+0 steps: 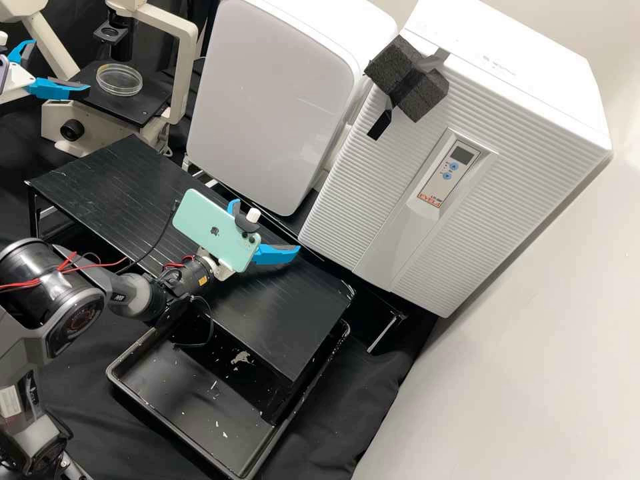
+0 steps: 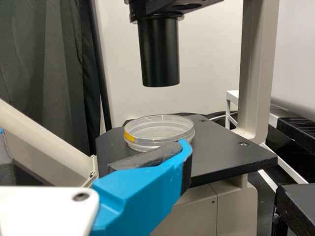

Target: Place the petri dish on the bench

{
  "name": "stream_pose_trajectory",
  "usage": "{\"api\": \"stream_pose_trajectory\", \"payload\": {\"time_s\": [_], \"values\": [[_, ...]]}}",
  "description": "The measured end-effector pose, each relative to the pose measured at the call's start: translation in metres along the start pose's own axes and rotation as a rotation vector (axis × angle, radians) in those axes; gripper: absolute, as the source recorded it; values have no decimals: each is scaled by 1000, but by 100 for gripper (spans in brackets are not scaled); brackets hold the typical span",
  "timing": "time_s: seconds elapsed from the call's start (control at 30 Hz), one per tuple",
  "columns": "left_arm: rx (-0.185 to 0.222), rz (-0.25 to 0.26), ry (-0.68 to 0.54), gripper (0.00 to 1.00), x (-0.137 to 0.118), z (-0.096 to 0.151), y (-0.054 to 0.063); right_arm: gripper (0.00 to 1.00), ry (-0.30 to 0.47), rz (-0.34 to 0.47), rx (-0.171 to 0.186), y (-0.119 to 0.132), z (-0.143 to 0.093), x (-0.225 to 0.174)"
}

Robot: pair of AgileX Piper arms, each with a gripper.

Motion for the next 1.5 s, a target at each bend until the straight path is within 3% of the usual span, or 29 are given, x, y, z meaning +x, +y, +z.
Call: {"api": "stream_pose_trajectory", "payload": {"time_s": [0.53,0.87,1.3,1.5], "values": [[-2,-2,-35,100,1,5,0,100,0,0,0,0,0,0],[-35,45,-110,100,28,14,17,100,0,0,0,0,0,0],[-42,-69,-69,100,69,8,2,100,0,0,0,0,0,0],[-41,-80,-65,100,76,8,-2,100,0,0,0,0,0,0]]}}
